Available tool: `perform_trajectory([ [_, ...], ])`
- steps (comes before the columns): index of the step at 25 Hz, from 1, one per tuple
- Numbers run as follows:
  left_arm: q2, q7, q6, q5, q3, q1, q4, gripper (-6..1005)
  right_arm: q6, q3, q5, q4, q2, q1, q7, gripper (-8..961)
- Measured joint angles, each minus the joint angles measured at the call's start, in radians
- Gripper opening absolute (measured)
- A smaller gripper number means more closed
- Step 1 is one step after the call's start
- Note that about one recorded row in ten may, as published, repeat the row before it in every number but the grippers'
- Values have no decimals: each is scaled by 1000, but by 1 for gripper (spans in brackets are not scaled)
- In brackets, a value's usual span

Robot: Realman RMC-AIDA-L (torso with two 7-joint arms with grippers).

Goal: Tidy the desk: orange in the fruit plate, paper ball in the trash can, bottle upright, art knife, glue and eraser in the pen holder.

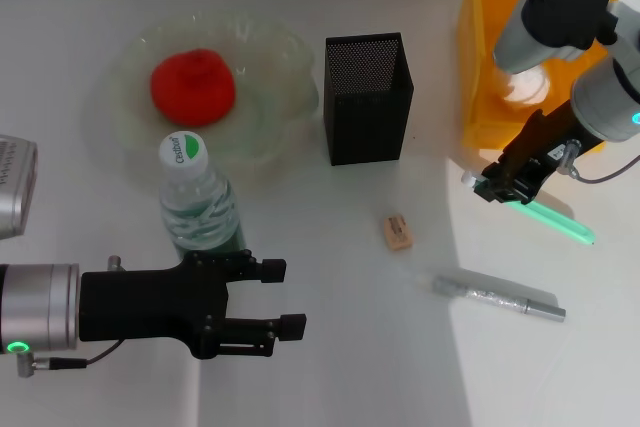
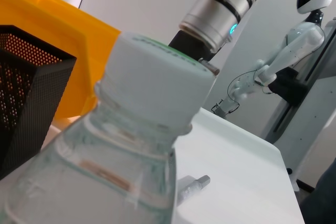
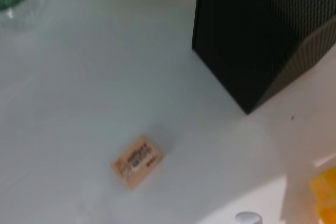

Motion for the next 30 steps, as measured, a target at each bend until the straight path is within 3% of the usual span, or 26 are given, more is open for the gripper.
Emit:
perform_trajectory([
  [8, 0, -2, 3, -2, 0, -1, 3, 799, -129, 273, 244, -155, -1, -78, -142, 205],
  [11, 0, -2, 3, -2, 0, -1, 5, 799, -139, 392, 407, -151, -2, -109, -223, 212],
  [15, 0, -2, 3, -2, 0, -2, 6, 799, -88, 454, 636, -96, 1, -150, -342, 221],
  [20, 0, 2, 2, -3, 0, -3, 3, 799, -11, 447, 982, 117, 5, -177, -588, 232],
  [24, -1, 2, 2, -5, 0, -5, 1, 799, 3, 447, 1201, 394, 7, -127, -892, 242],
  [30, -2, 3, -1, -6, 0, -8, 0, 798, 71, 449, 1341, 724, 9, -32, -1248, 255],
])
